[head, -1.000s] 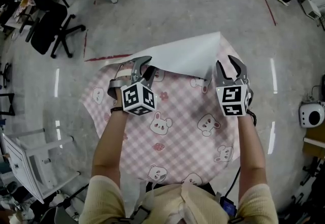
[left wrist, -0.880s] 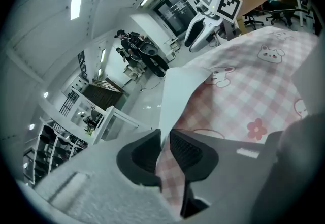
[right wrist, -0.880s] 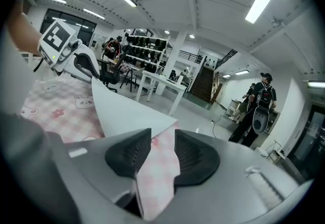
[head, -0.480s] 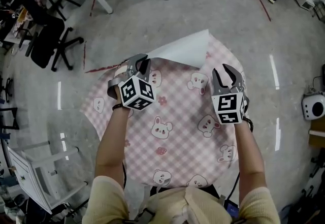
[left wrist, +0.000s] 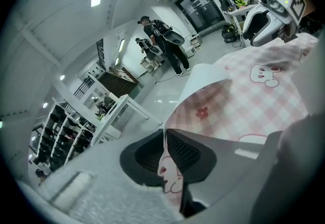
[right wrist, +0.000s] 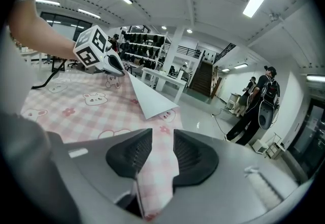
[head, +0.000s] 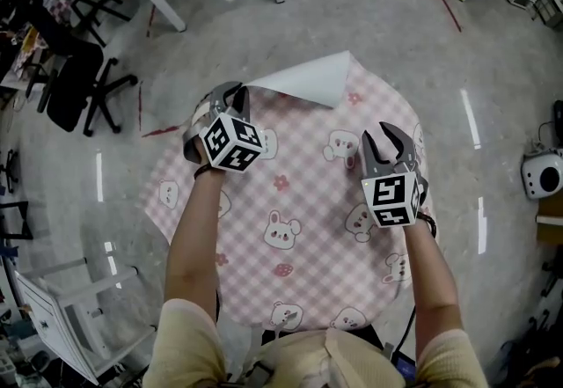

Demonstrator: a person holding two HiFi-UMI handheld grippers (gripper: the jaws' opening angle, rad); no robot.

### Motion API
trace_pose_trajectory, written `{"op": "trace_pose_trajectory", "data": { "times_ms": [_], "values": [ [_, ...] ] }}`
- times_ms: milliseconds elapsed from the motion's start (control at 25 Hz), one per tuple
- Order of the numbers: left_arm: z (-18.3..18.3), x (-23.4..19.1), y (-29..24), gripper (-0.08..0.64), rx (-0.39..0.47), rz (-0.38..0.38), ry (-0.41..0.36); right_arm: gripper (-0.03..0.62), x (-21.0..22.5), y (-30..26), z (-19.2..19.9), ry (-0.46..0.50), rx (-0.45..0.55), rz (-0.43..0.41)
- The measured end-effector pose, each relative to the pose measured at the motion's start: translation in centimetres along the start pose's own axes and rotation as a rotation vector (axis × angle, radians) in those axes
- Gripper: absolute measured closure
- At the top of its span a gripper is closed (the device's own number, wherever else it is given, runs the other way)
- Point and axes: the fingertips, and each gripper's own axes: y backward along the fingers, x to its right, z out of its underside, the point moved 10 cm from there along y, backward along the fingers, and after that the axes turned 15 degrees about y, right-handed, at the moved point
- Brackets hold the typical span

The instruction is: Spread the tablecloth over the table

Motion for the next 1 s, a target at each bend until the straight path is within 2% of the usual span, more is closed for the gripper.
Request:
{"op": "trace_pose_trajectory", "data": {
  "times_ms": [200,360,520,800,1000],
  "values": [
    [0.4,-1.0,-1.6,0.520,-0.003,-0.002,0.026,0.456,-0.6,-0.4,-0.5,-0.004,-0.006,-0.001],
    [1.2,-1.9,-2.6,0.431,-0.020,-0.035,0.061,0.456,-1.3,-1.1,-0.5,-0.022,-0.029,-0.002],
    [2.1,-3.1,-3.1,0.396,-0.022,-0.065,0.112,0.456,-1.8,-1.4,-0.9,-0.022,-0.036,0.000],
    [2.3,-3.6,-1.4,0.396,0.044,-0.014,0.213,0.456,-2.1,-0.7,-2.3,-0.012,-0.031,0.017],
    [3.2,-3.6,1.5,0.414,0.057,0.024,0.304,0.456,-2.2,0.4,-2.8,-0.027,-0.024,0.031]
  ]
}}
